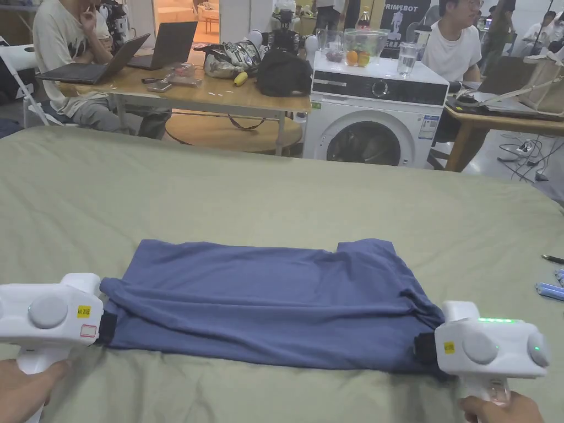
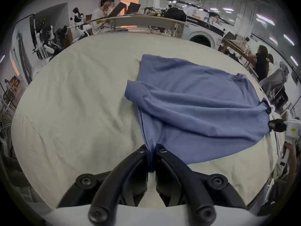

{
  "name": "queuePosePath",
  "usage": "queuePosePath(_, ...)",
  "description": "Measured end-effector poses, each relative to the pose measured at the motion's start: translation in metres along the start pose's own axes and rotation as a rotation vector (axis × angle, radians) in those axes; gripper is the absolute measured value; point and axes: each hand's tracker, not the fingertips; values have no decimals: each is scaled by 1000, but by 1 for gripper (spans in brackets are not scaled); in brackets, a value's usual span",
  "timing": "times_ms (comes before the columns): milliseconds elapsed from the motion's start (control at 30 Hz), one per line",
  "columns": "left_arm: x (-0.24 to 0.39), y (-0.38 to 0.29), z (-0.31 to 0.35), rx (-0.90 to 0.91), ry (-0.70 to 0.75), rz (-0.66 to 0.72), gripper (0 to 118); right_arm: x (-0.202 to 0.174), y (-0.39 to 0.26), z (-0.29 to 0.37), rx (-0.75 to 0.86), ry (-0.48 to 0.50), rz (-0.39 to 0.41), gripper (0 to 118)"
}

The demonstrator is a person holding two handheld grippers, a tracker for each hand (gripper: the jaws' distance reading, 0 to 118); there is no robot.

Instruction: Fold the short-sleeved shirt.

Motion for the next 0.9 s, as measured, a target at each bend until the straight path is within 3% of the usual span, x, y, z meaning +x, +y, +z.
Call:
queuePosePath(67, -1, -2, 1, 8, -8, -1, 1, 1, -7, -13, -27, 39, -30, 47)
queuePosePath(100, -1, -3, 3, 13, -9, -3, 1, -1, -10, -8, 44, 44, -42, 36)
queuePosePath(133, -3, -2, 0, 15, -9, -3, 1, -3, -7, -3, 47, 16, -34, 15)
queuePosePath(167, -4, -2, 1, 18, -12, -3, 1, -4, -5, -2, 52, 60, -36, 9)
queuePosePath(200, -4, -2, 2, 26, -12, -2, 1, -6, -4, 0, 58, 115, -48, 8)
queuePosePath(233, -4, -2, 4, 36, -12, -2, 1, -8, -7, 7, 51, 45, -27, 7)
queuePosePath(500, -12, -3, 34, 88, -58, 9, 1, -6, -16, 65, 118, 47, -28, 6)
queuePosePath(667, -16, -24, 53, 91, -44, -12, 1, -15, -43, 91, 90, 24, 21, 6)
queuePosePath(900, -27, -61, 41, 19, -45, 2, 1, -22, -85, 75, 17, -14, 33, 6)
